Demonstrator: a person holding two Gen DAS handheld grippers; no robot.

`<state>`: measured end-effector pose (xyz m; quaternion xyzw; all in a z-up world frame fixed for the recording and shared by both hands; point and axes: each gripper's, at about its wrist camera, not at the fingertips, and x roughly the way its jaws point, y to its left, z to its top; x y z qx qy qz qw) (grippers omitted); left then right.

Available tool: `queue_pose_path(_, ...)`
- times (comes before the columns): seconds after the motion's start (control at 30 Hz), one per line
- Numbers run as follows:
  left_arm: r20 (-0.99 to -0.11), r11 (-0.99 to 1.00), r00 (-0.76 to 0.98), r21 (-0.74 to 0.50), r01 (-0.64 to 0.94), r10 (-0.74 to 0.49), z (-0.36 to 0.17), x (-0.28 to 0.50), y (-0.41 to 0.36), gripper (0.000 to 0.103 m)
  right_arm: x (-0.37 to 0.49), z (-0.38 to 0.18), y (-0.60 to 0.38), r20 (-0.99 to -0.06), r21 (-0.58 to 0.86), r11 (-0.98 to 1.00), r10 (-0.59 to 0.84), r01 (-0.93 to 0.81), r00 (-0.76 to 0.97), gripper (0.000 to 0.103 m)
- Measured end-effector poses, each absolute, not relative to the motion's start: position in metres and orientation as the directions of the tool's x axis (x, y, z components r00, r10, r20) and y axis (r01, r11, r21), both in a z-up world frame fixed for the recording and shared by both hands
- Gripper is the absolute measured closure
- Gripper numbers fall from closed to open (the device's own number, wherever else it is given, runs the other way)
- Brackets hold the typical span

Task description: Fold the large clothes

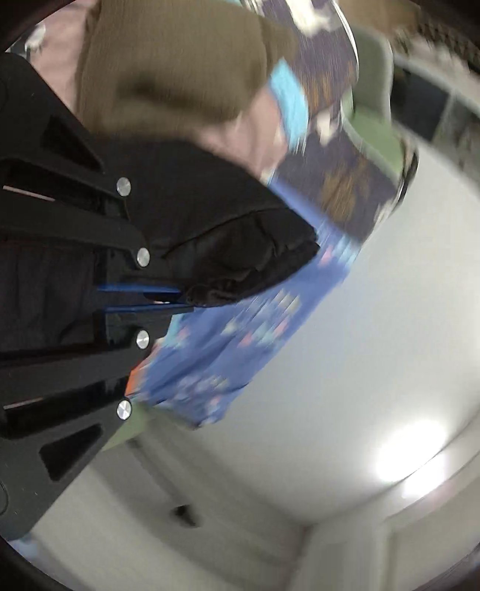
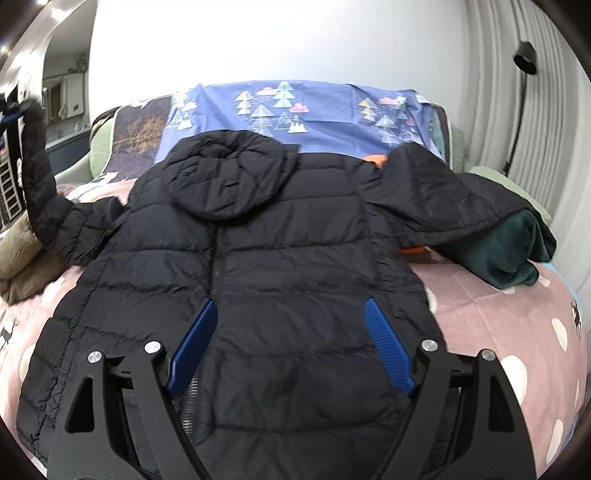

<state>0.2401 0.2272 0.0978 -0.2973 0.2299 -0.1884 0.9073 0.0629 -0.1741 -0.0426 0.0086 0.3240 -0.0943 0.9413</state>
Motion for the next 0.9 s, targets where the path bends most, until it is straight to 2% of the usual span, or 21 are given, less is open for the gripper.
queue_pose_path(0.2,-0.367,0.711,0.642,-0.56,0.425,-0.673,0.095,0.266,0.05,0.098,0.056,-0.045,-0.213,-0.608,-0.032,0.973,-0.201,0.23,0.768,0.021)
queue_pose_path(0.43,-0.484,0.65,0.434,-0.555,0.519,-0.76,0.046,0.283,-0.11,0.098,0.043,-0.053,-0.271,-0.612,-0.002,0.941,-0.268,0.337,0.744,0.021)
queue_pose_path(0.57,-0.543,0.627,0.328,-0.575,0.525,-0.773,0.002,0.28,-0.169,0.085,0.041,-0.059,-0.289,-0.625,0.008,0.931,-0.28,0.365,0.729,0.021)
queue_pose_path(0.6,-0.549,0.621,0.31,-0.581,0.526,-0.776,0.001,0.28,-0.179,0.07,0.041,-0.06,-0.293,-0.629,0.014,0.929,-0.279,0.37,0.726,0.021)
queue_pose_path(0.63,-0.561,0.617,0.287,-0.585,0.526,-0.776,-0.006,0.277,-0.189,0.06,0.041,-0.061,-0.295,-0.632,0.021,0.928,-0.276,0.372,0.724,0.021)
queue_pose_path(0.67,-0.569,0.622,0.284,-0.581,0.524,-0.771,-0.009,0.276,-0.193,0.042,0.04,-0.061,-0.297,-0.633,0.028,0.928,-0.271,0.372,0.725,0.021)
queue_pose_path(0.7,-0.574,0.628,0.29,-0.572,0.527,-0.766,-0.012,0.274,-0.194,0.038,0.04,-0.06,-0.298,-0.633,0.038,0.93,-0.262,0.367,0.729,0.021)
queue_pose_path(0.9,-0.552,0.67,0.404,-0.456,0.587,-0.729,0.0,0.254,-0.144,0.04,0.053,-0.054,-0.296,-0.632,0.074,0.956,-0.174,0.282,0.755,0.021)
